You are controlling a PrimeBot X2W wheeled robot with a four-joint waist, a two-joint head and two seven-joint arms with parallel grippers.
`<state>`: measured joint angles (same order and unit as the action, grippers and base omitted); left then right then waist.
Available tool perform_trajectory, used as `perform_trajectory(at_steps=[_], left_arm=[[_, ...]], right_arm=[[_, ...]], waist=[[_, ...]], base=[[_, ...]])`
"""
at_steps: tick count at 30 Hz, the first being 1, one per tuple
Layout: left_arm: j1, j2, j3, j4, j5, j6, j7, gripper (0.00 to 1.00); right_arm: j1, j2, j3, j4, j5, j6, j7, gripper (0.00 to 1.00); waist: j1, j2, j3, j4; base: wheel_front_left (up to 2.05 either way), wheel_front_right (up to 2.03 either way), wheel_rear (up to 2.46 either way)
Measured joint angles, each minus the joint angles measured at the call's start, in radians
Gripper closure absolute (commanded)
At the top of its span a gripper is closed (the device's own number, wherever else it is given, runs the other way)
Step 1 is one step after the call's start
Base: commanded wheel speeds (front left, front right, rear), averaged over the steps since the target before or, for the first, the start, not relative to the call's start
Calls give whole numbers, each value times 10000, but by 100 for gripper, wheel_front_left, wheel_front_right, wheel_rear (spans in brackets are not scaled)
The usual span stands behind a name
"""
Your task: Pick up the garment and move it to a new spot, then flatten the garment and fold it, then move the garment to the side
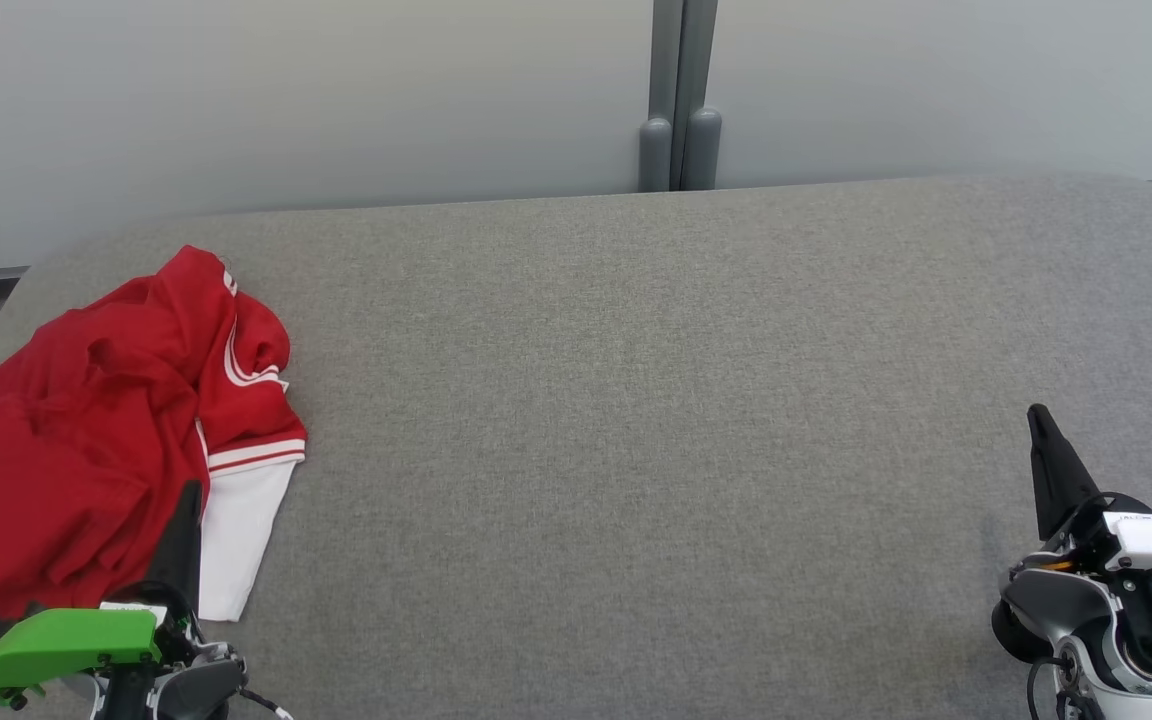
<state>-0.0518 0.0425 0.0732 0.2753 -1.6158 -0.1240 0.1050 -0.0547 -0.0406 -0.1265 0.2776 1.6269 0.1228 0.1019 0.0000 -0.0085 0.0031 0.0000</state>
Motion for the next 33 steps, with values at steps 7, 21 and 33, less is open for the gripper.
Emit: perform_trajectory(at_steps=[7,21,33], left_arm=[[0,0,0,0,0,0,0,100],[0,-2,2,0,0,0,0,100],[0,-4,4,0,0,0,0,100]], right_arm=[[0,0,0,0,0,0,0,100],[0,2,-4,0,0,0,0,100],[0,2,-4,0,0,0,0,100]], waist=[[0,0,0,0],[0,0,0,0],[0,0,0,0]], base=[[0,0,0],[0,0,0],[0,0,0]])
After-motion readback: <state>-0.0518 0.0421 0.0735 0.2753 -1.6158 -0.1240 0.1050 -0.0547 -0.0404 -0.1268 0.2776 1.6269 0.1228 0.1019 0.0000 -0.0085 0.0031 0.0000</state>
